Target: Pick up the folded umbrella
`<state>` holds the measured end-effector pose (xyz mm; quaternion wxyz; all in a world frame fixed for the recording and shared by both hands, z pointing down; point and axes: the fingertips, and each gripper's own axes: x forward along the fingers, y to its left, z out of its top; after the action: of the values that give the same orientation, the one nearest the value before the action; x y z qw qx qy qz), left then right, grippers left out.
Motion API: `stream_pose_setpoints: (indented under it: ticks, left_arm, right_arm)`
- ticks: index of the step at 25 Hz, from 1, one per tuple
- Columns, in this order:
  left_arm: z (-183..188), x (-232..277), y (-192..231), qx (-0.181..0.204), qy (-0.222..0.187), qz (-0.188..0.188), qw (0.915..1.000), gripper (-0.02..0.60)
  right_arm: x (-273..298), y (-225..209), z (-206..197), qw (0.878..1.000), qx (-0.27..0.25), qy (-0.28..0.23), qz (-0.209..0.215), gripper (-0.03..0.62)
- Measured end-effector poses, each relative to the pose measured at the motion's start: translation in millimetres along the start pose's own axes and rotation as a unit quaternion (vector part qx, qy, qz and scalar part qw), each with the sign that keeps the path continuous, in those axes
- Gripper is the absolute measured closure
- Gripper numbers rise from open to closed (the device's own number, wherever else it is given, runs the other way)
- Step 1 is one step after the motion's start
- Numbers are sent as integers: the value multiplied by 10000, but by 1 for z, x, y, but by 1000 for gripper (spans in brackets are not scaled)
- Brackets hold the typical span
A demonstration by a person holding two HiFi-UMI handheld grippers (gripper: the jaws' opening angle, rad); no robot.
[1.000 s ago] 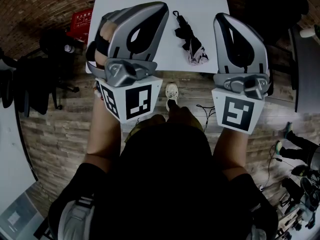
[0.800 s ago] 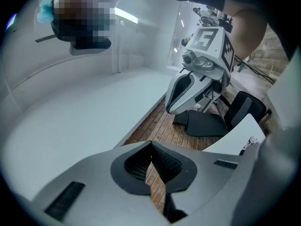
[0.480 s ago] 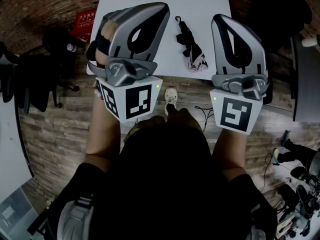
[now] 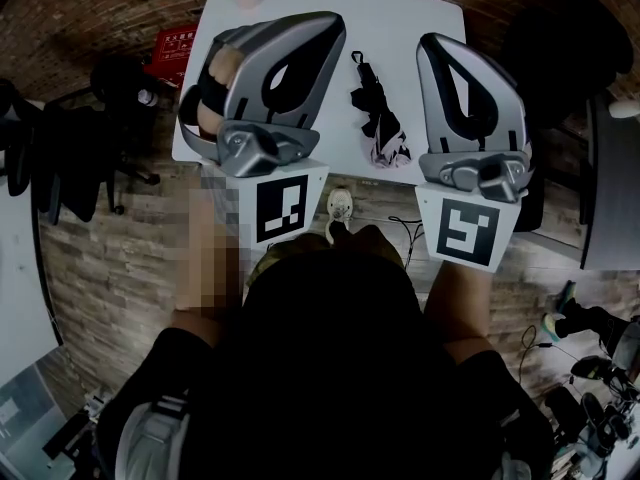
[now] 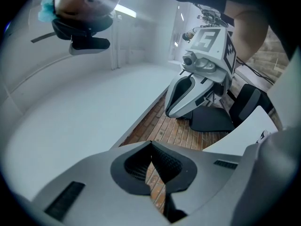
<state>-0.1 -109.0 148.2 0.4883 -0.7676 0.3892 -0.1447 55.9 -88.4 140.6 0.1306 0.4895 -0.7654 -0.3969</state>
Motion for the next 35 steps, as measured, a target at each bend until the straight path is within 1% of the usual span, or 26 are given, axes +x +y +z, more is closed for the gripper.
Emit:
stream_pose_setpoints:
  ticks: [10, 23, 35]
  left_arm:
    - [-7, 26, -5, 2, 66, 41, 10000, 569]
    - [-6, 32, -2, -76, 59, 75, 9999, 569]
    - [-11, 41, -2, -64, 87, 35, 9999, 569]
  right_arm:
    - [14, -7, -20, 9998, 39, -133, 122, 565]
    - [21, -10, -19, 9992, 117, -348, 170, 565]
    - [27, -15, -26, 9991, 166, -361, 150, 565]
